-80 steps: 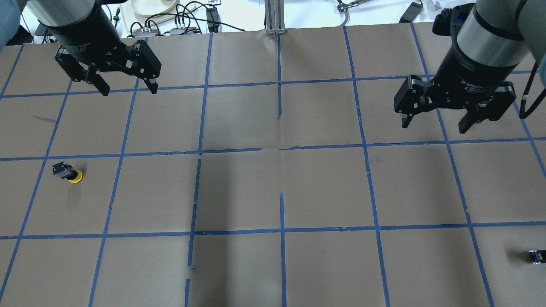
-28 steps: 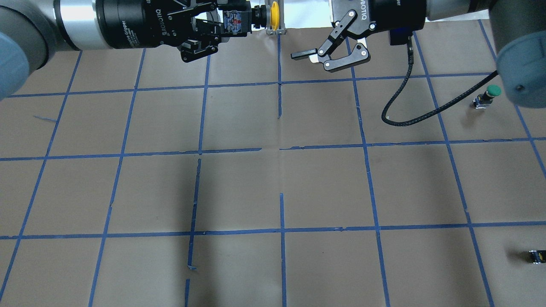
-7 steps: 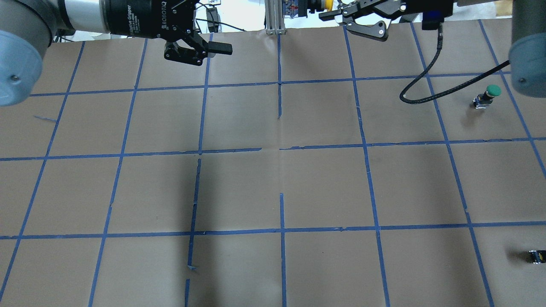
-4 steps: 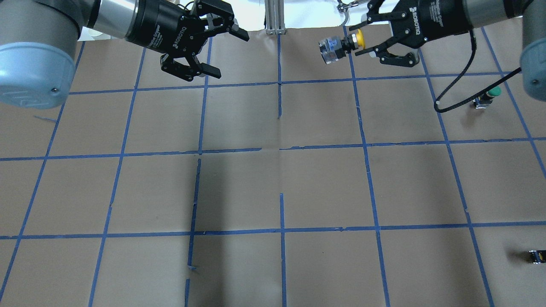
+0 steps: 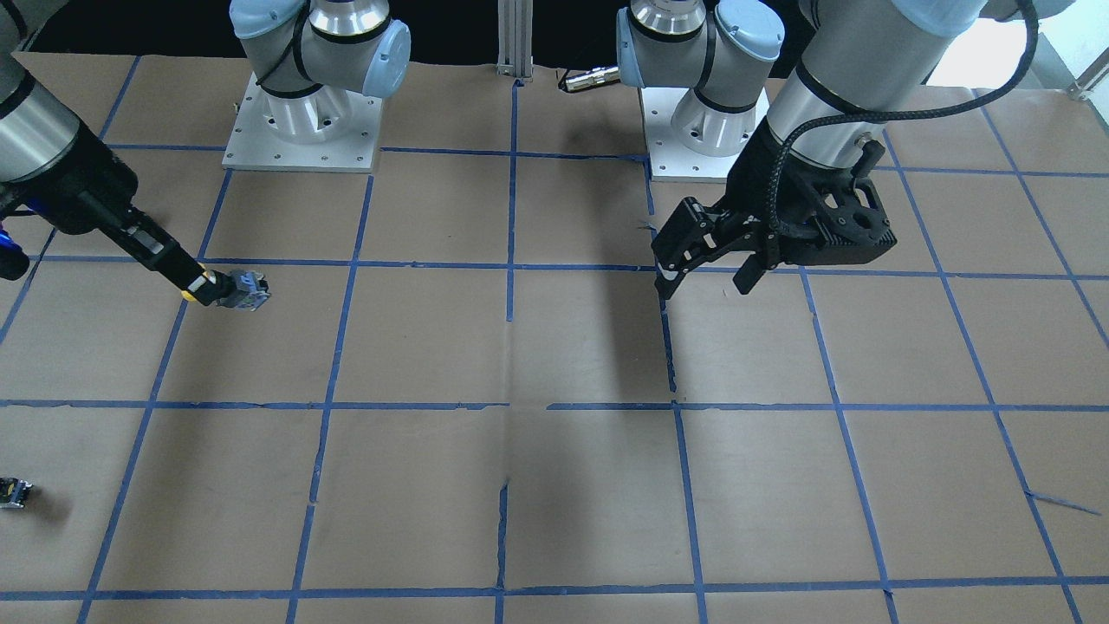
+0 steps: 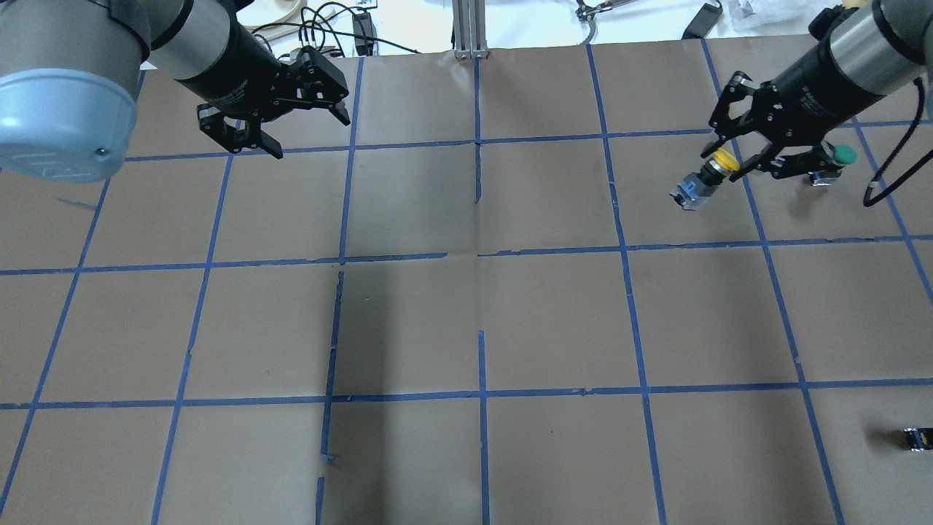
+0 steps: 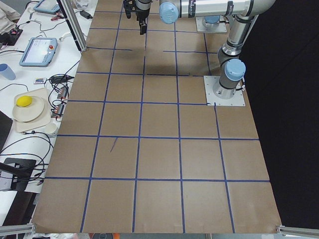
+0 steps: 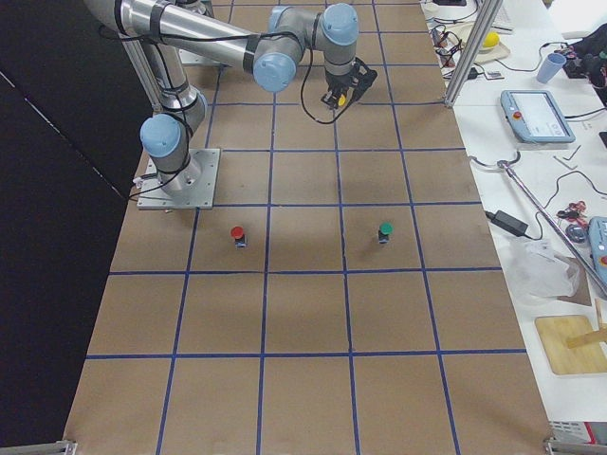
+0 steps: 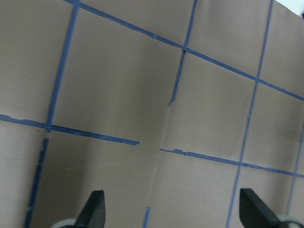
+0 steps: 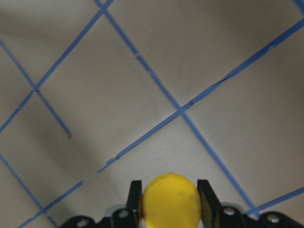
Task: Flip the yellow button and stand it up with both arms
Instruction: 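Lower the yellow button upright onto the table with the right gripper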
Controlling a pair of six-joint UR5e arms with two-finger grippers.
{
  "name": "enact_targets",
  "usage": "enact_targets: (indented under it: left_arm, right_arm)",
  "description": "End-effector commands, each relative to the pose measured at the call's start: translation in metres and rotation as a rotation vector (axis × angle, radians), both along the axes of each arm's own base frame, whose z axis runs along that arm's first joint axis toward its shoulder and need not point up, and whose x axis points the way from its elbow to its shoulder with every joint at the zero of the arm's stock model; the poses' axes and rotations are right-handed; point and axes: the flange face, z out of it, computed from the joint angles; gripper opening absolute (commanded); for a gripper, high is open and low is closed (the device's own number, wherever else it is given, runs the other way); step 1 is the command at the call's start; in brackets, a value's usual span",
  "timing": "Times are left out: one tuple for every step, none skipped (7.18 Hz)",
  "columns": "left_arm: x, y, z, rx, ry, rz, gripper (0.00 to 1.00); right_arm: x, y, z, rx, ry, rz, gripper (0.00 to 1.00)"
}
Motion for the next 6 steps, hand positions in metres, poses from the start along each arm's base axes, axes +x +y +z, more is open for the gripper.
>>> enact_targets:
  left_arm:
    - [0.010,0.006,0.004,-0.007,-0.133,-0.174,1.00]
    - [0.012,0.012,0.011,-0.006,-0.133,-0.192,1.00]
    - [0.012,0.013,0.020,-0.014,-0.134,-0.192,1.00]
    - [0.013,0.006,0.015,0.029,-0.131,-0.210,1.00]
    - [0.014,0.006,0.019,0.049,-0.135,-0.244,1.00]
    - [0.016,0.012,0.030,0.069,-0.134,-0.265,1.00]
  right_arm:
    - [-0.046,0.001,-0.025,0.104,0.267,-0.022,0.17]
    - [-0.069,-0.008,-0.040,0.119,0.321,-0.069,0.17]
    - [-0.105,-0.008,-0.054,0.165,0.361,-0.131,0.17]
    - [-0.130,-0.010,-0.069,0.185,0.421,-0.161,0.17]
    - [-0.141,-0.006,-0.086,0.178,0.473,-0.181,0.16]
    - [-0.155,0.005,-0.118,0.125,0.506,-0.214,0.16]
